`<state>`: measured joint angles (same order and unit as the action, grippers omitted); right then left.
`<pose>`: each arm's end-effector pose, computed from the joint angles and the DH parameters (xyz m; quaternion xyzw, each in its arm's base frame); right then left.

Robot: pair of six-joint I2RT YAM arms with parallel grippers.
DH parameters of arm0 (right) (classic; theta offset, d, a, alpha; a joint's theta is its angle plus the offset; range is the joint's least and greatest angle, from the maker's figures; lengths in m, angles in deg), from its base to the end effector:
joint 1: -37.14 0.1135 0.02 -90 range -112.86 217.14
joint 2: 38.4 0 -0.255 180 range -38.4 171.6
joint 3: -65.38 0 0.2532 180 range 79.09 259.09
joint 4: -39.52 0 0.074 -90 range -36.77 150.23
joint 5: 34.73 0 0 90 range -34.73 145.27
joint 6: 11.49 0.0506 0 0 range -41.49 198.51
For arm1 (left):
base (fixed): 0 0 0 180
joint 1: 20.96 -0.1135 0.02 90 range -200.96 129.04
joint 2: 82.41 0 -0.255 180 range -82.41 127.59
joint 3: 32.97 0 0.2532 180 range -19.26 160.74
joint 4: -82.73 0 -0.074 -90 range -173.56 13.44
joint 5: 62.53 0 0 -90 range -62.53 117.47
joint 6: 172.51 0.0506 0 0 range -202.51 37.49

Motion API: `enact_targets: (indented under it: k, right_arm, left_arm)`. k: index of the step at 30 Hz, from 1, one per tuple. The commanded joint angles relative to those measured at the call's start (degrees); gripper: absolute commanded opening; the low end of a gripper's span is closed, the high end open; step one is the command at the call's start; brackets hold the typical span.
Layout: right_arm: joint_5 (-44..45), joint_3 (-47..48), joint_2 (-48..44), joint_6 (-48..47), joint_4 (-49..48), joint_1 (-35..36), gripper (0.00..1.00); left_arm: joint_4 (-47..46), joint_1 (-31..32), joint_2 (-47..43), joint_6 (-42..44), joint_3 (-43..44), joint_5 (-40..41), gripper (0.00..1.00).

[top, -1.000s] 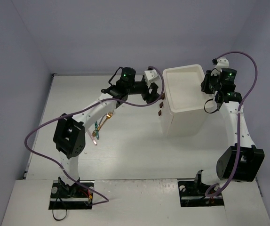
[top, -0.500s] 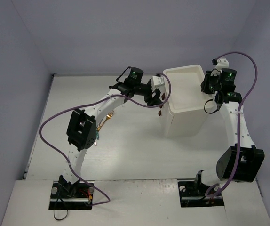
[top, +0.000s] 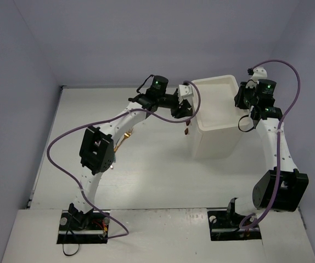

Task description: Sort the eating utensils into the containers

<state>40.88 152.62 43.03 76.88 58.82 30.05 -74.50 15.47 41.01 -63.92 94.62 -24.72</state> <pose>0.3524 -0.0312 0.3626 -0.0404 0.7819 0.0514 0.6200 0.3886 -0.3365 0.3113 0.5645 0.5283 -0.4341 0.4623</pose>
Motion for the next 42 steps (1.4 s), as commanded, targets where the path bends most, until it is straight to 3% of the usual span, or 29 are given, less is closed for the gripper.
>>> enact_targets:
  k: [1, 5, 8, 10, 18, 31, 40, 42]
  right_arm:
    - [-6.21, -1.08, 0.98, 2.75, 4.7, 2.43, 0.0]
    - [-5.65, -1.03, 0.75, 2.6, 4.78, 2.43, 0.0]
    - [-5.41, -0.83, 0.86, 2.6, 4.77, 2.42, 0.0]
    - [-5.17, -0.76, 0.92, 2.6, 4.7, 2.35, 0.0]
    - [-3.65, -0.59, 1.0, 2.76, 4.7, 2.02, 0.0]
    - [-3.58, 0.99, 2.29, 3.39, 4.79, -0.25, 0.0]
    - [-3.68, 2.17, 2.65, 2.86, 4.85, -0.47, 0.0]
    - [-3.89, 2.4, 2.59, 2.69, 4.79, -0.47, 0.03]
  left_arm:
    - [-4.89, 0.5, 0.08, -2.91, 3.75, -2.32, 0.37]
    - [-5.36, 0.49, 0.42, -4.18, 4.24, -2.57, 0.27]
    - [-5.19, 0.45, -0.17, -4.27, 3.77, -2.5, 0.04]
    - [-5.46, 0.24, -1.15, -4.33, 2.41, -1.69, 0.0]
    - [-13.07, -3.27, -9.02, -8.98, -8.33, 0.14, 0.0]
    - [-10.38, -8.61, -21.55, -5.98, -25.19, -0.77, 0.0]
    - [-5.37, -10.12, -25.68, -2.77, -29.45, 0.01, 0.0]
    - [-5.28, -10.24, -25.77, -3.06, -29.41, 1.14, 0.11]
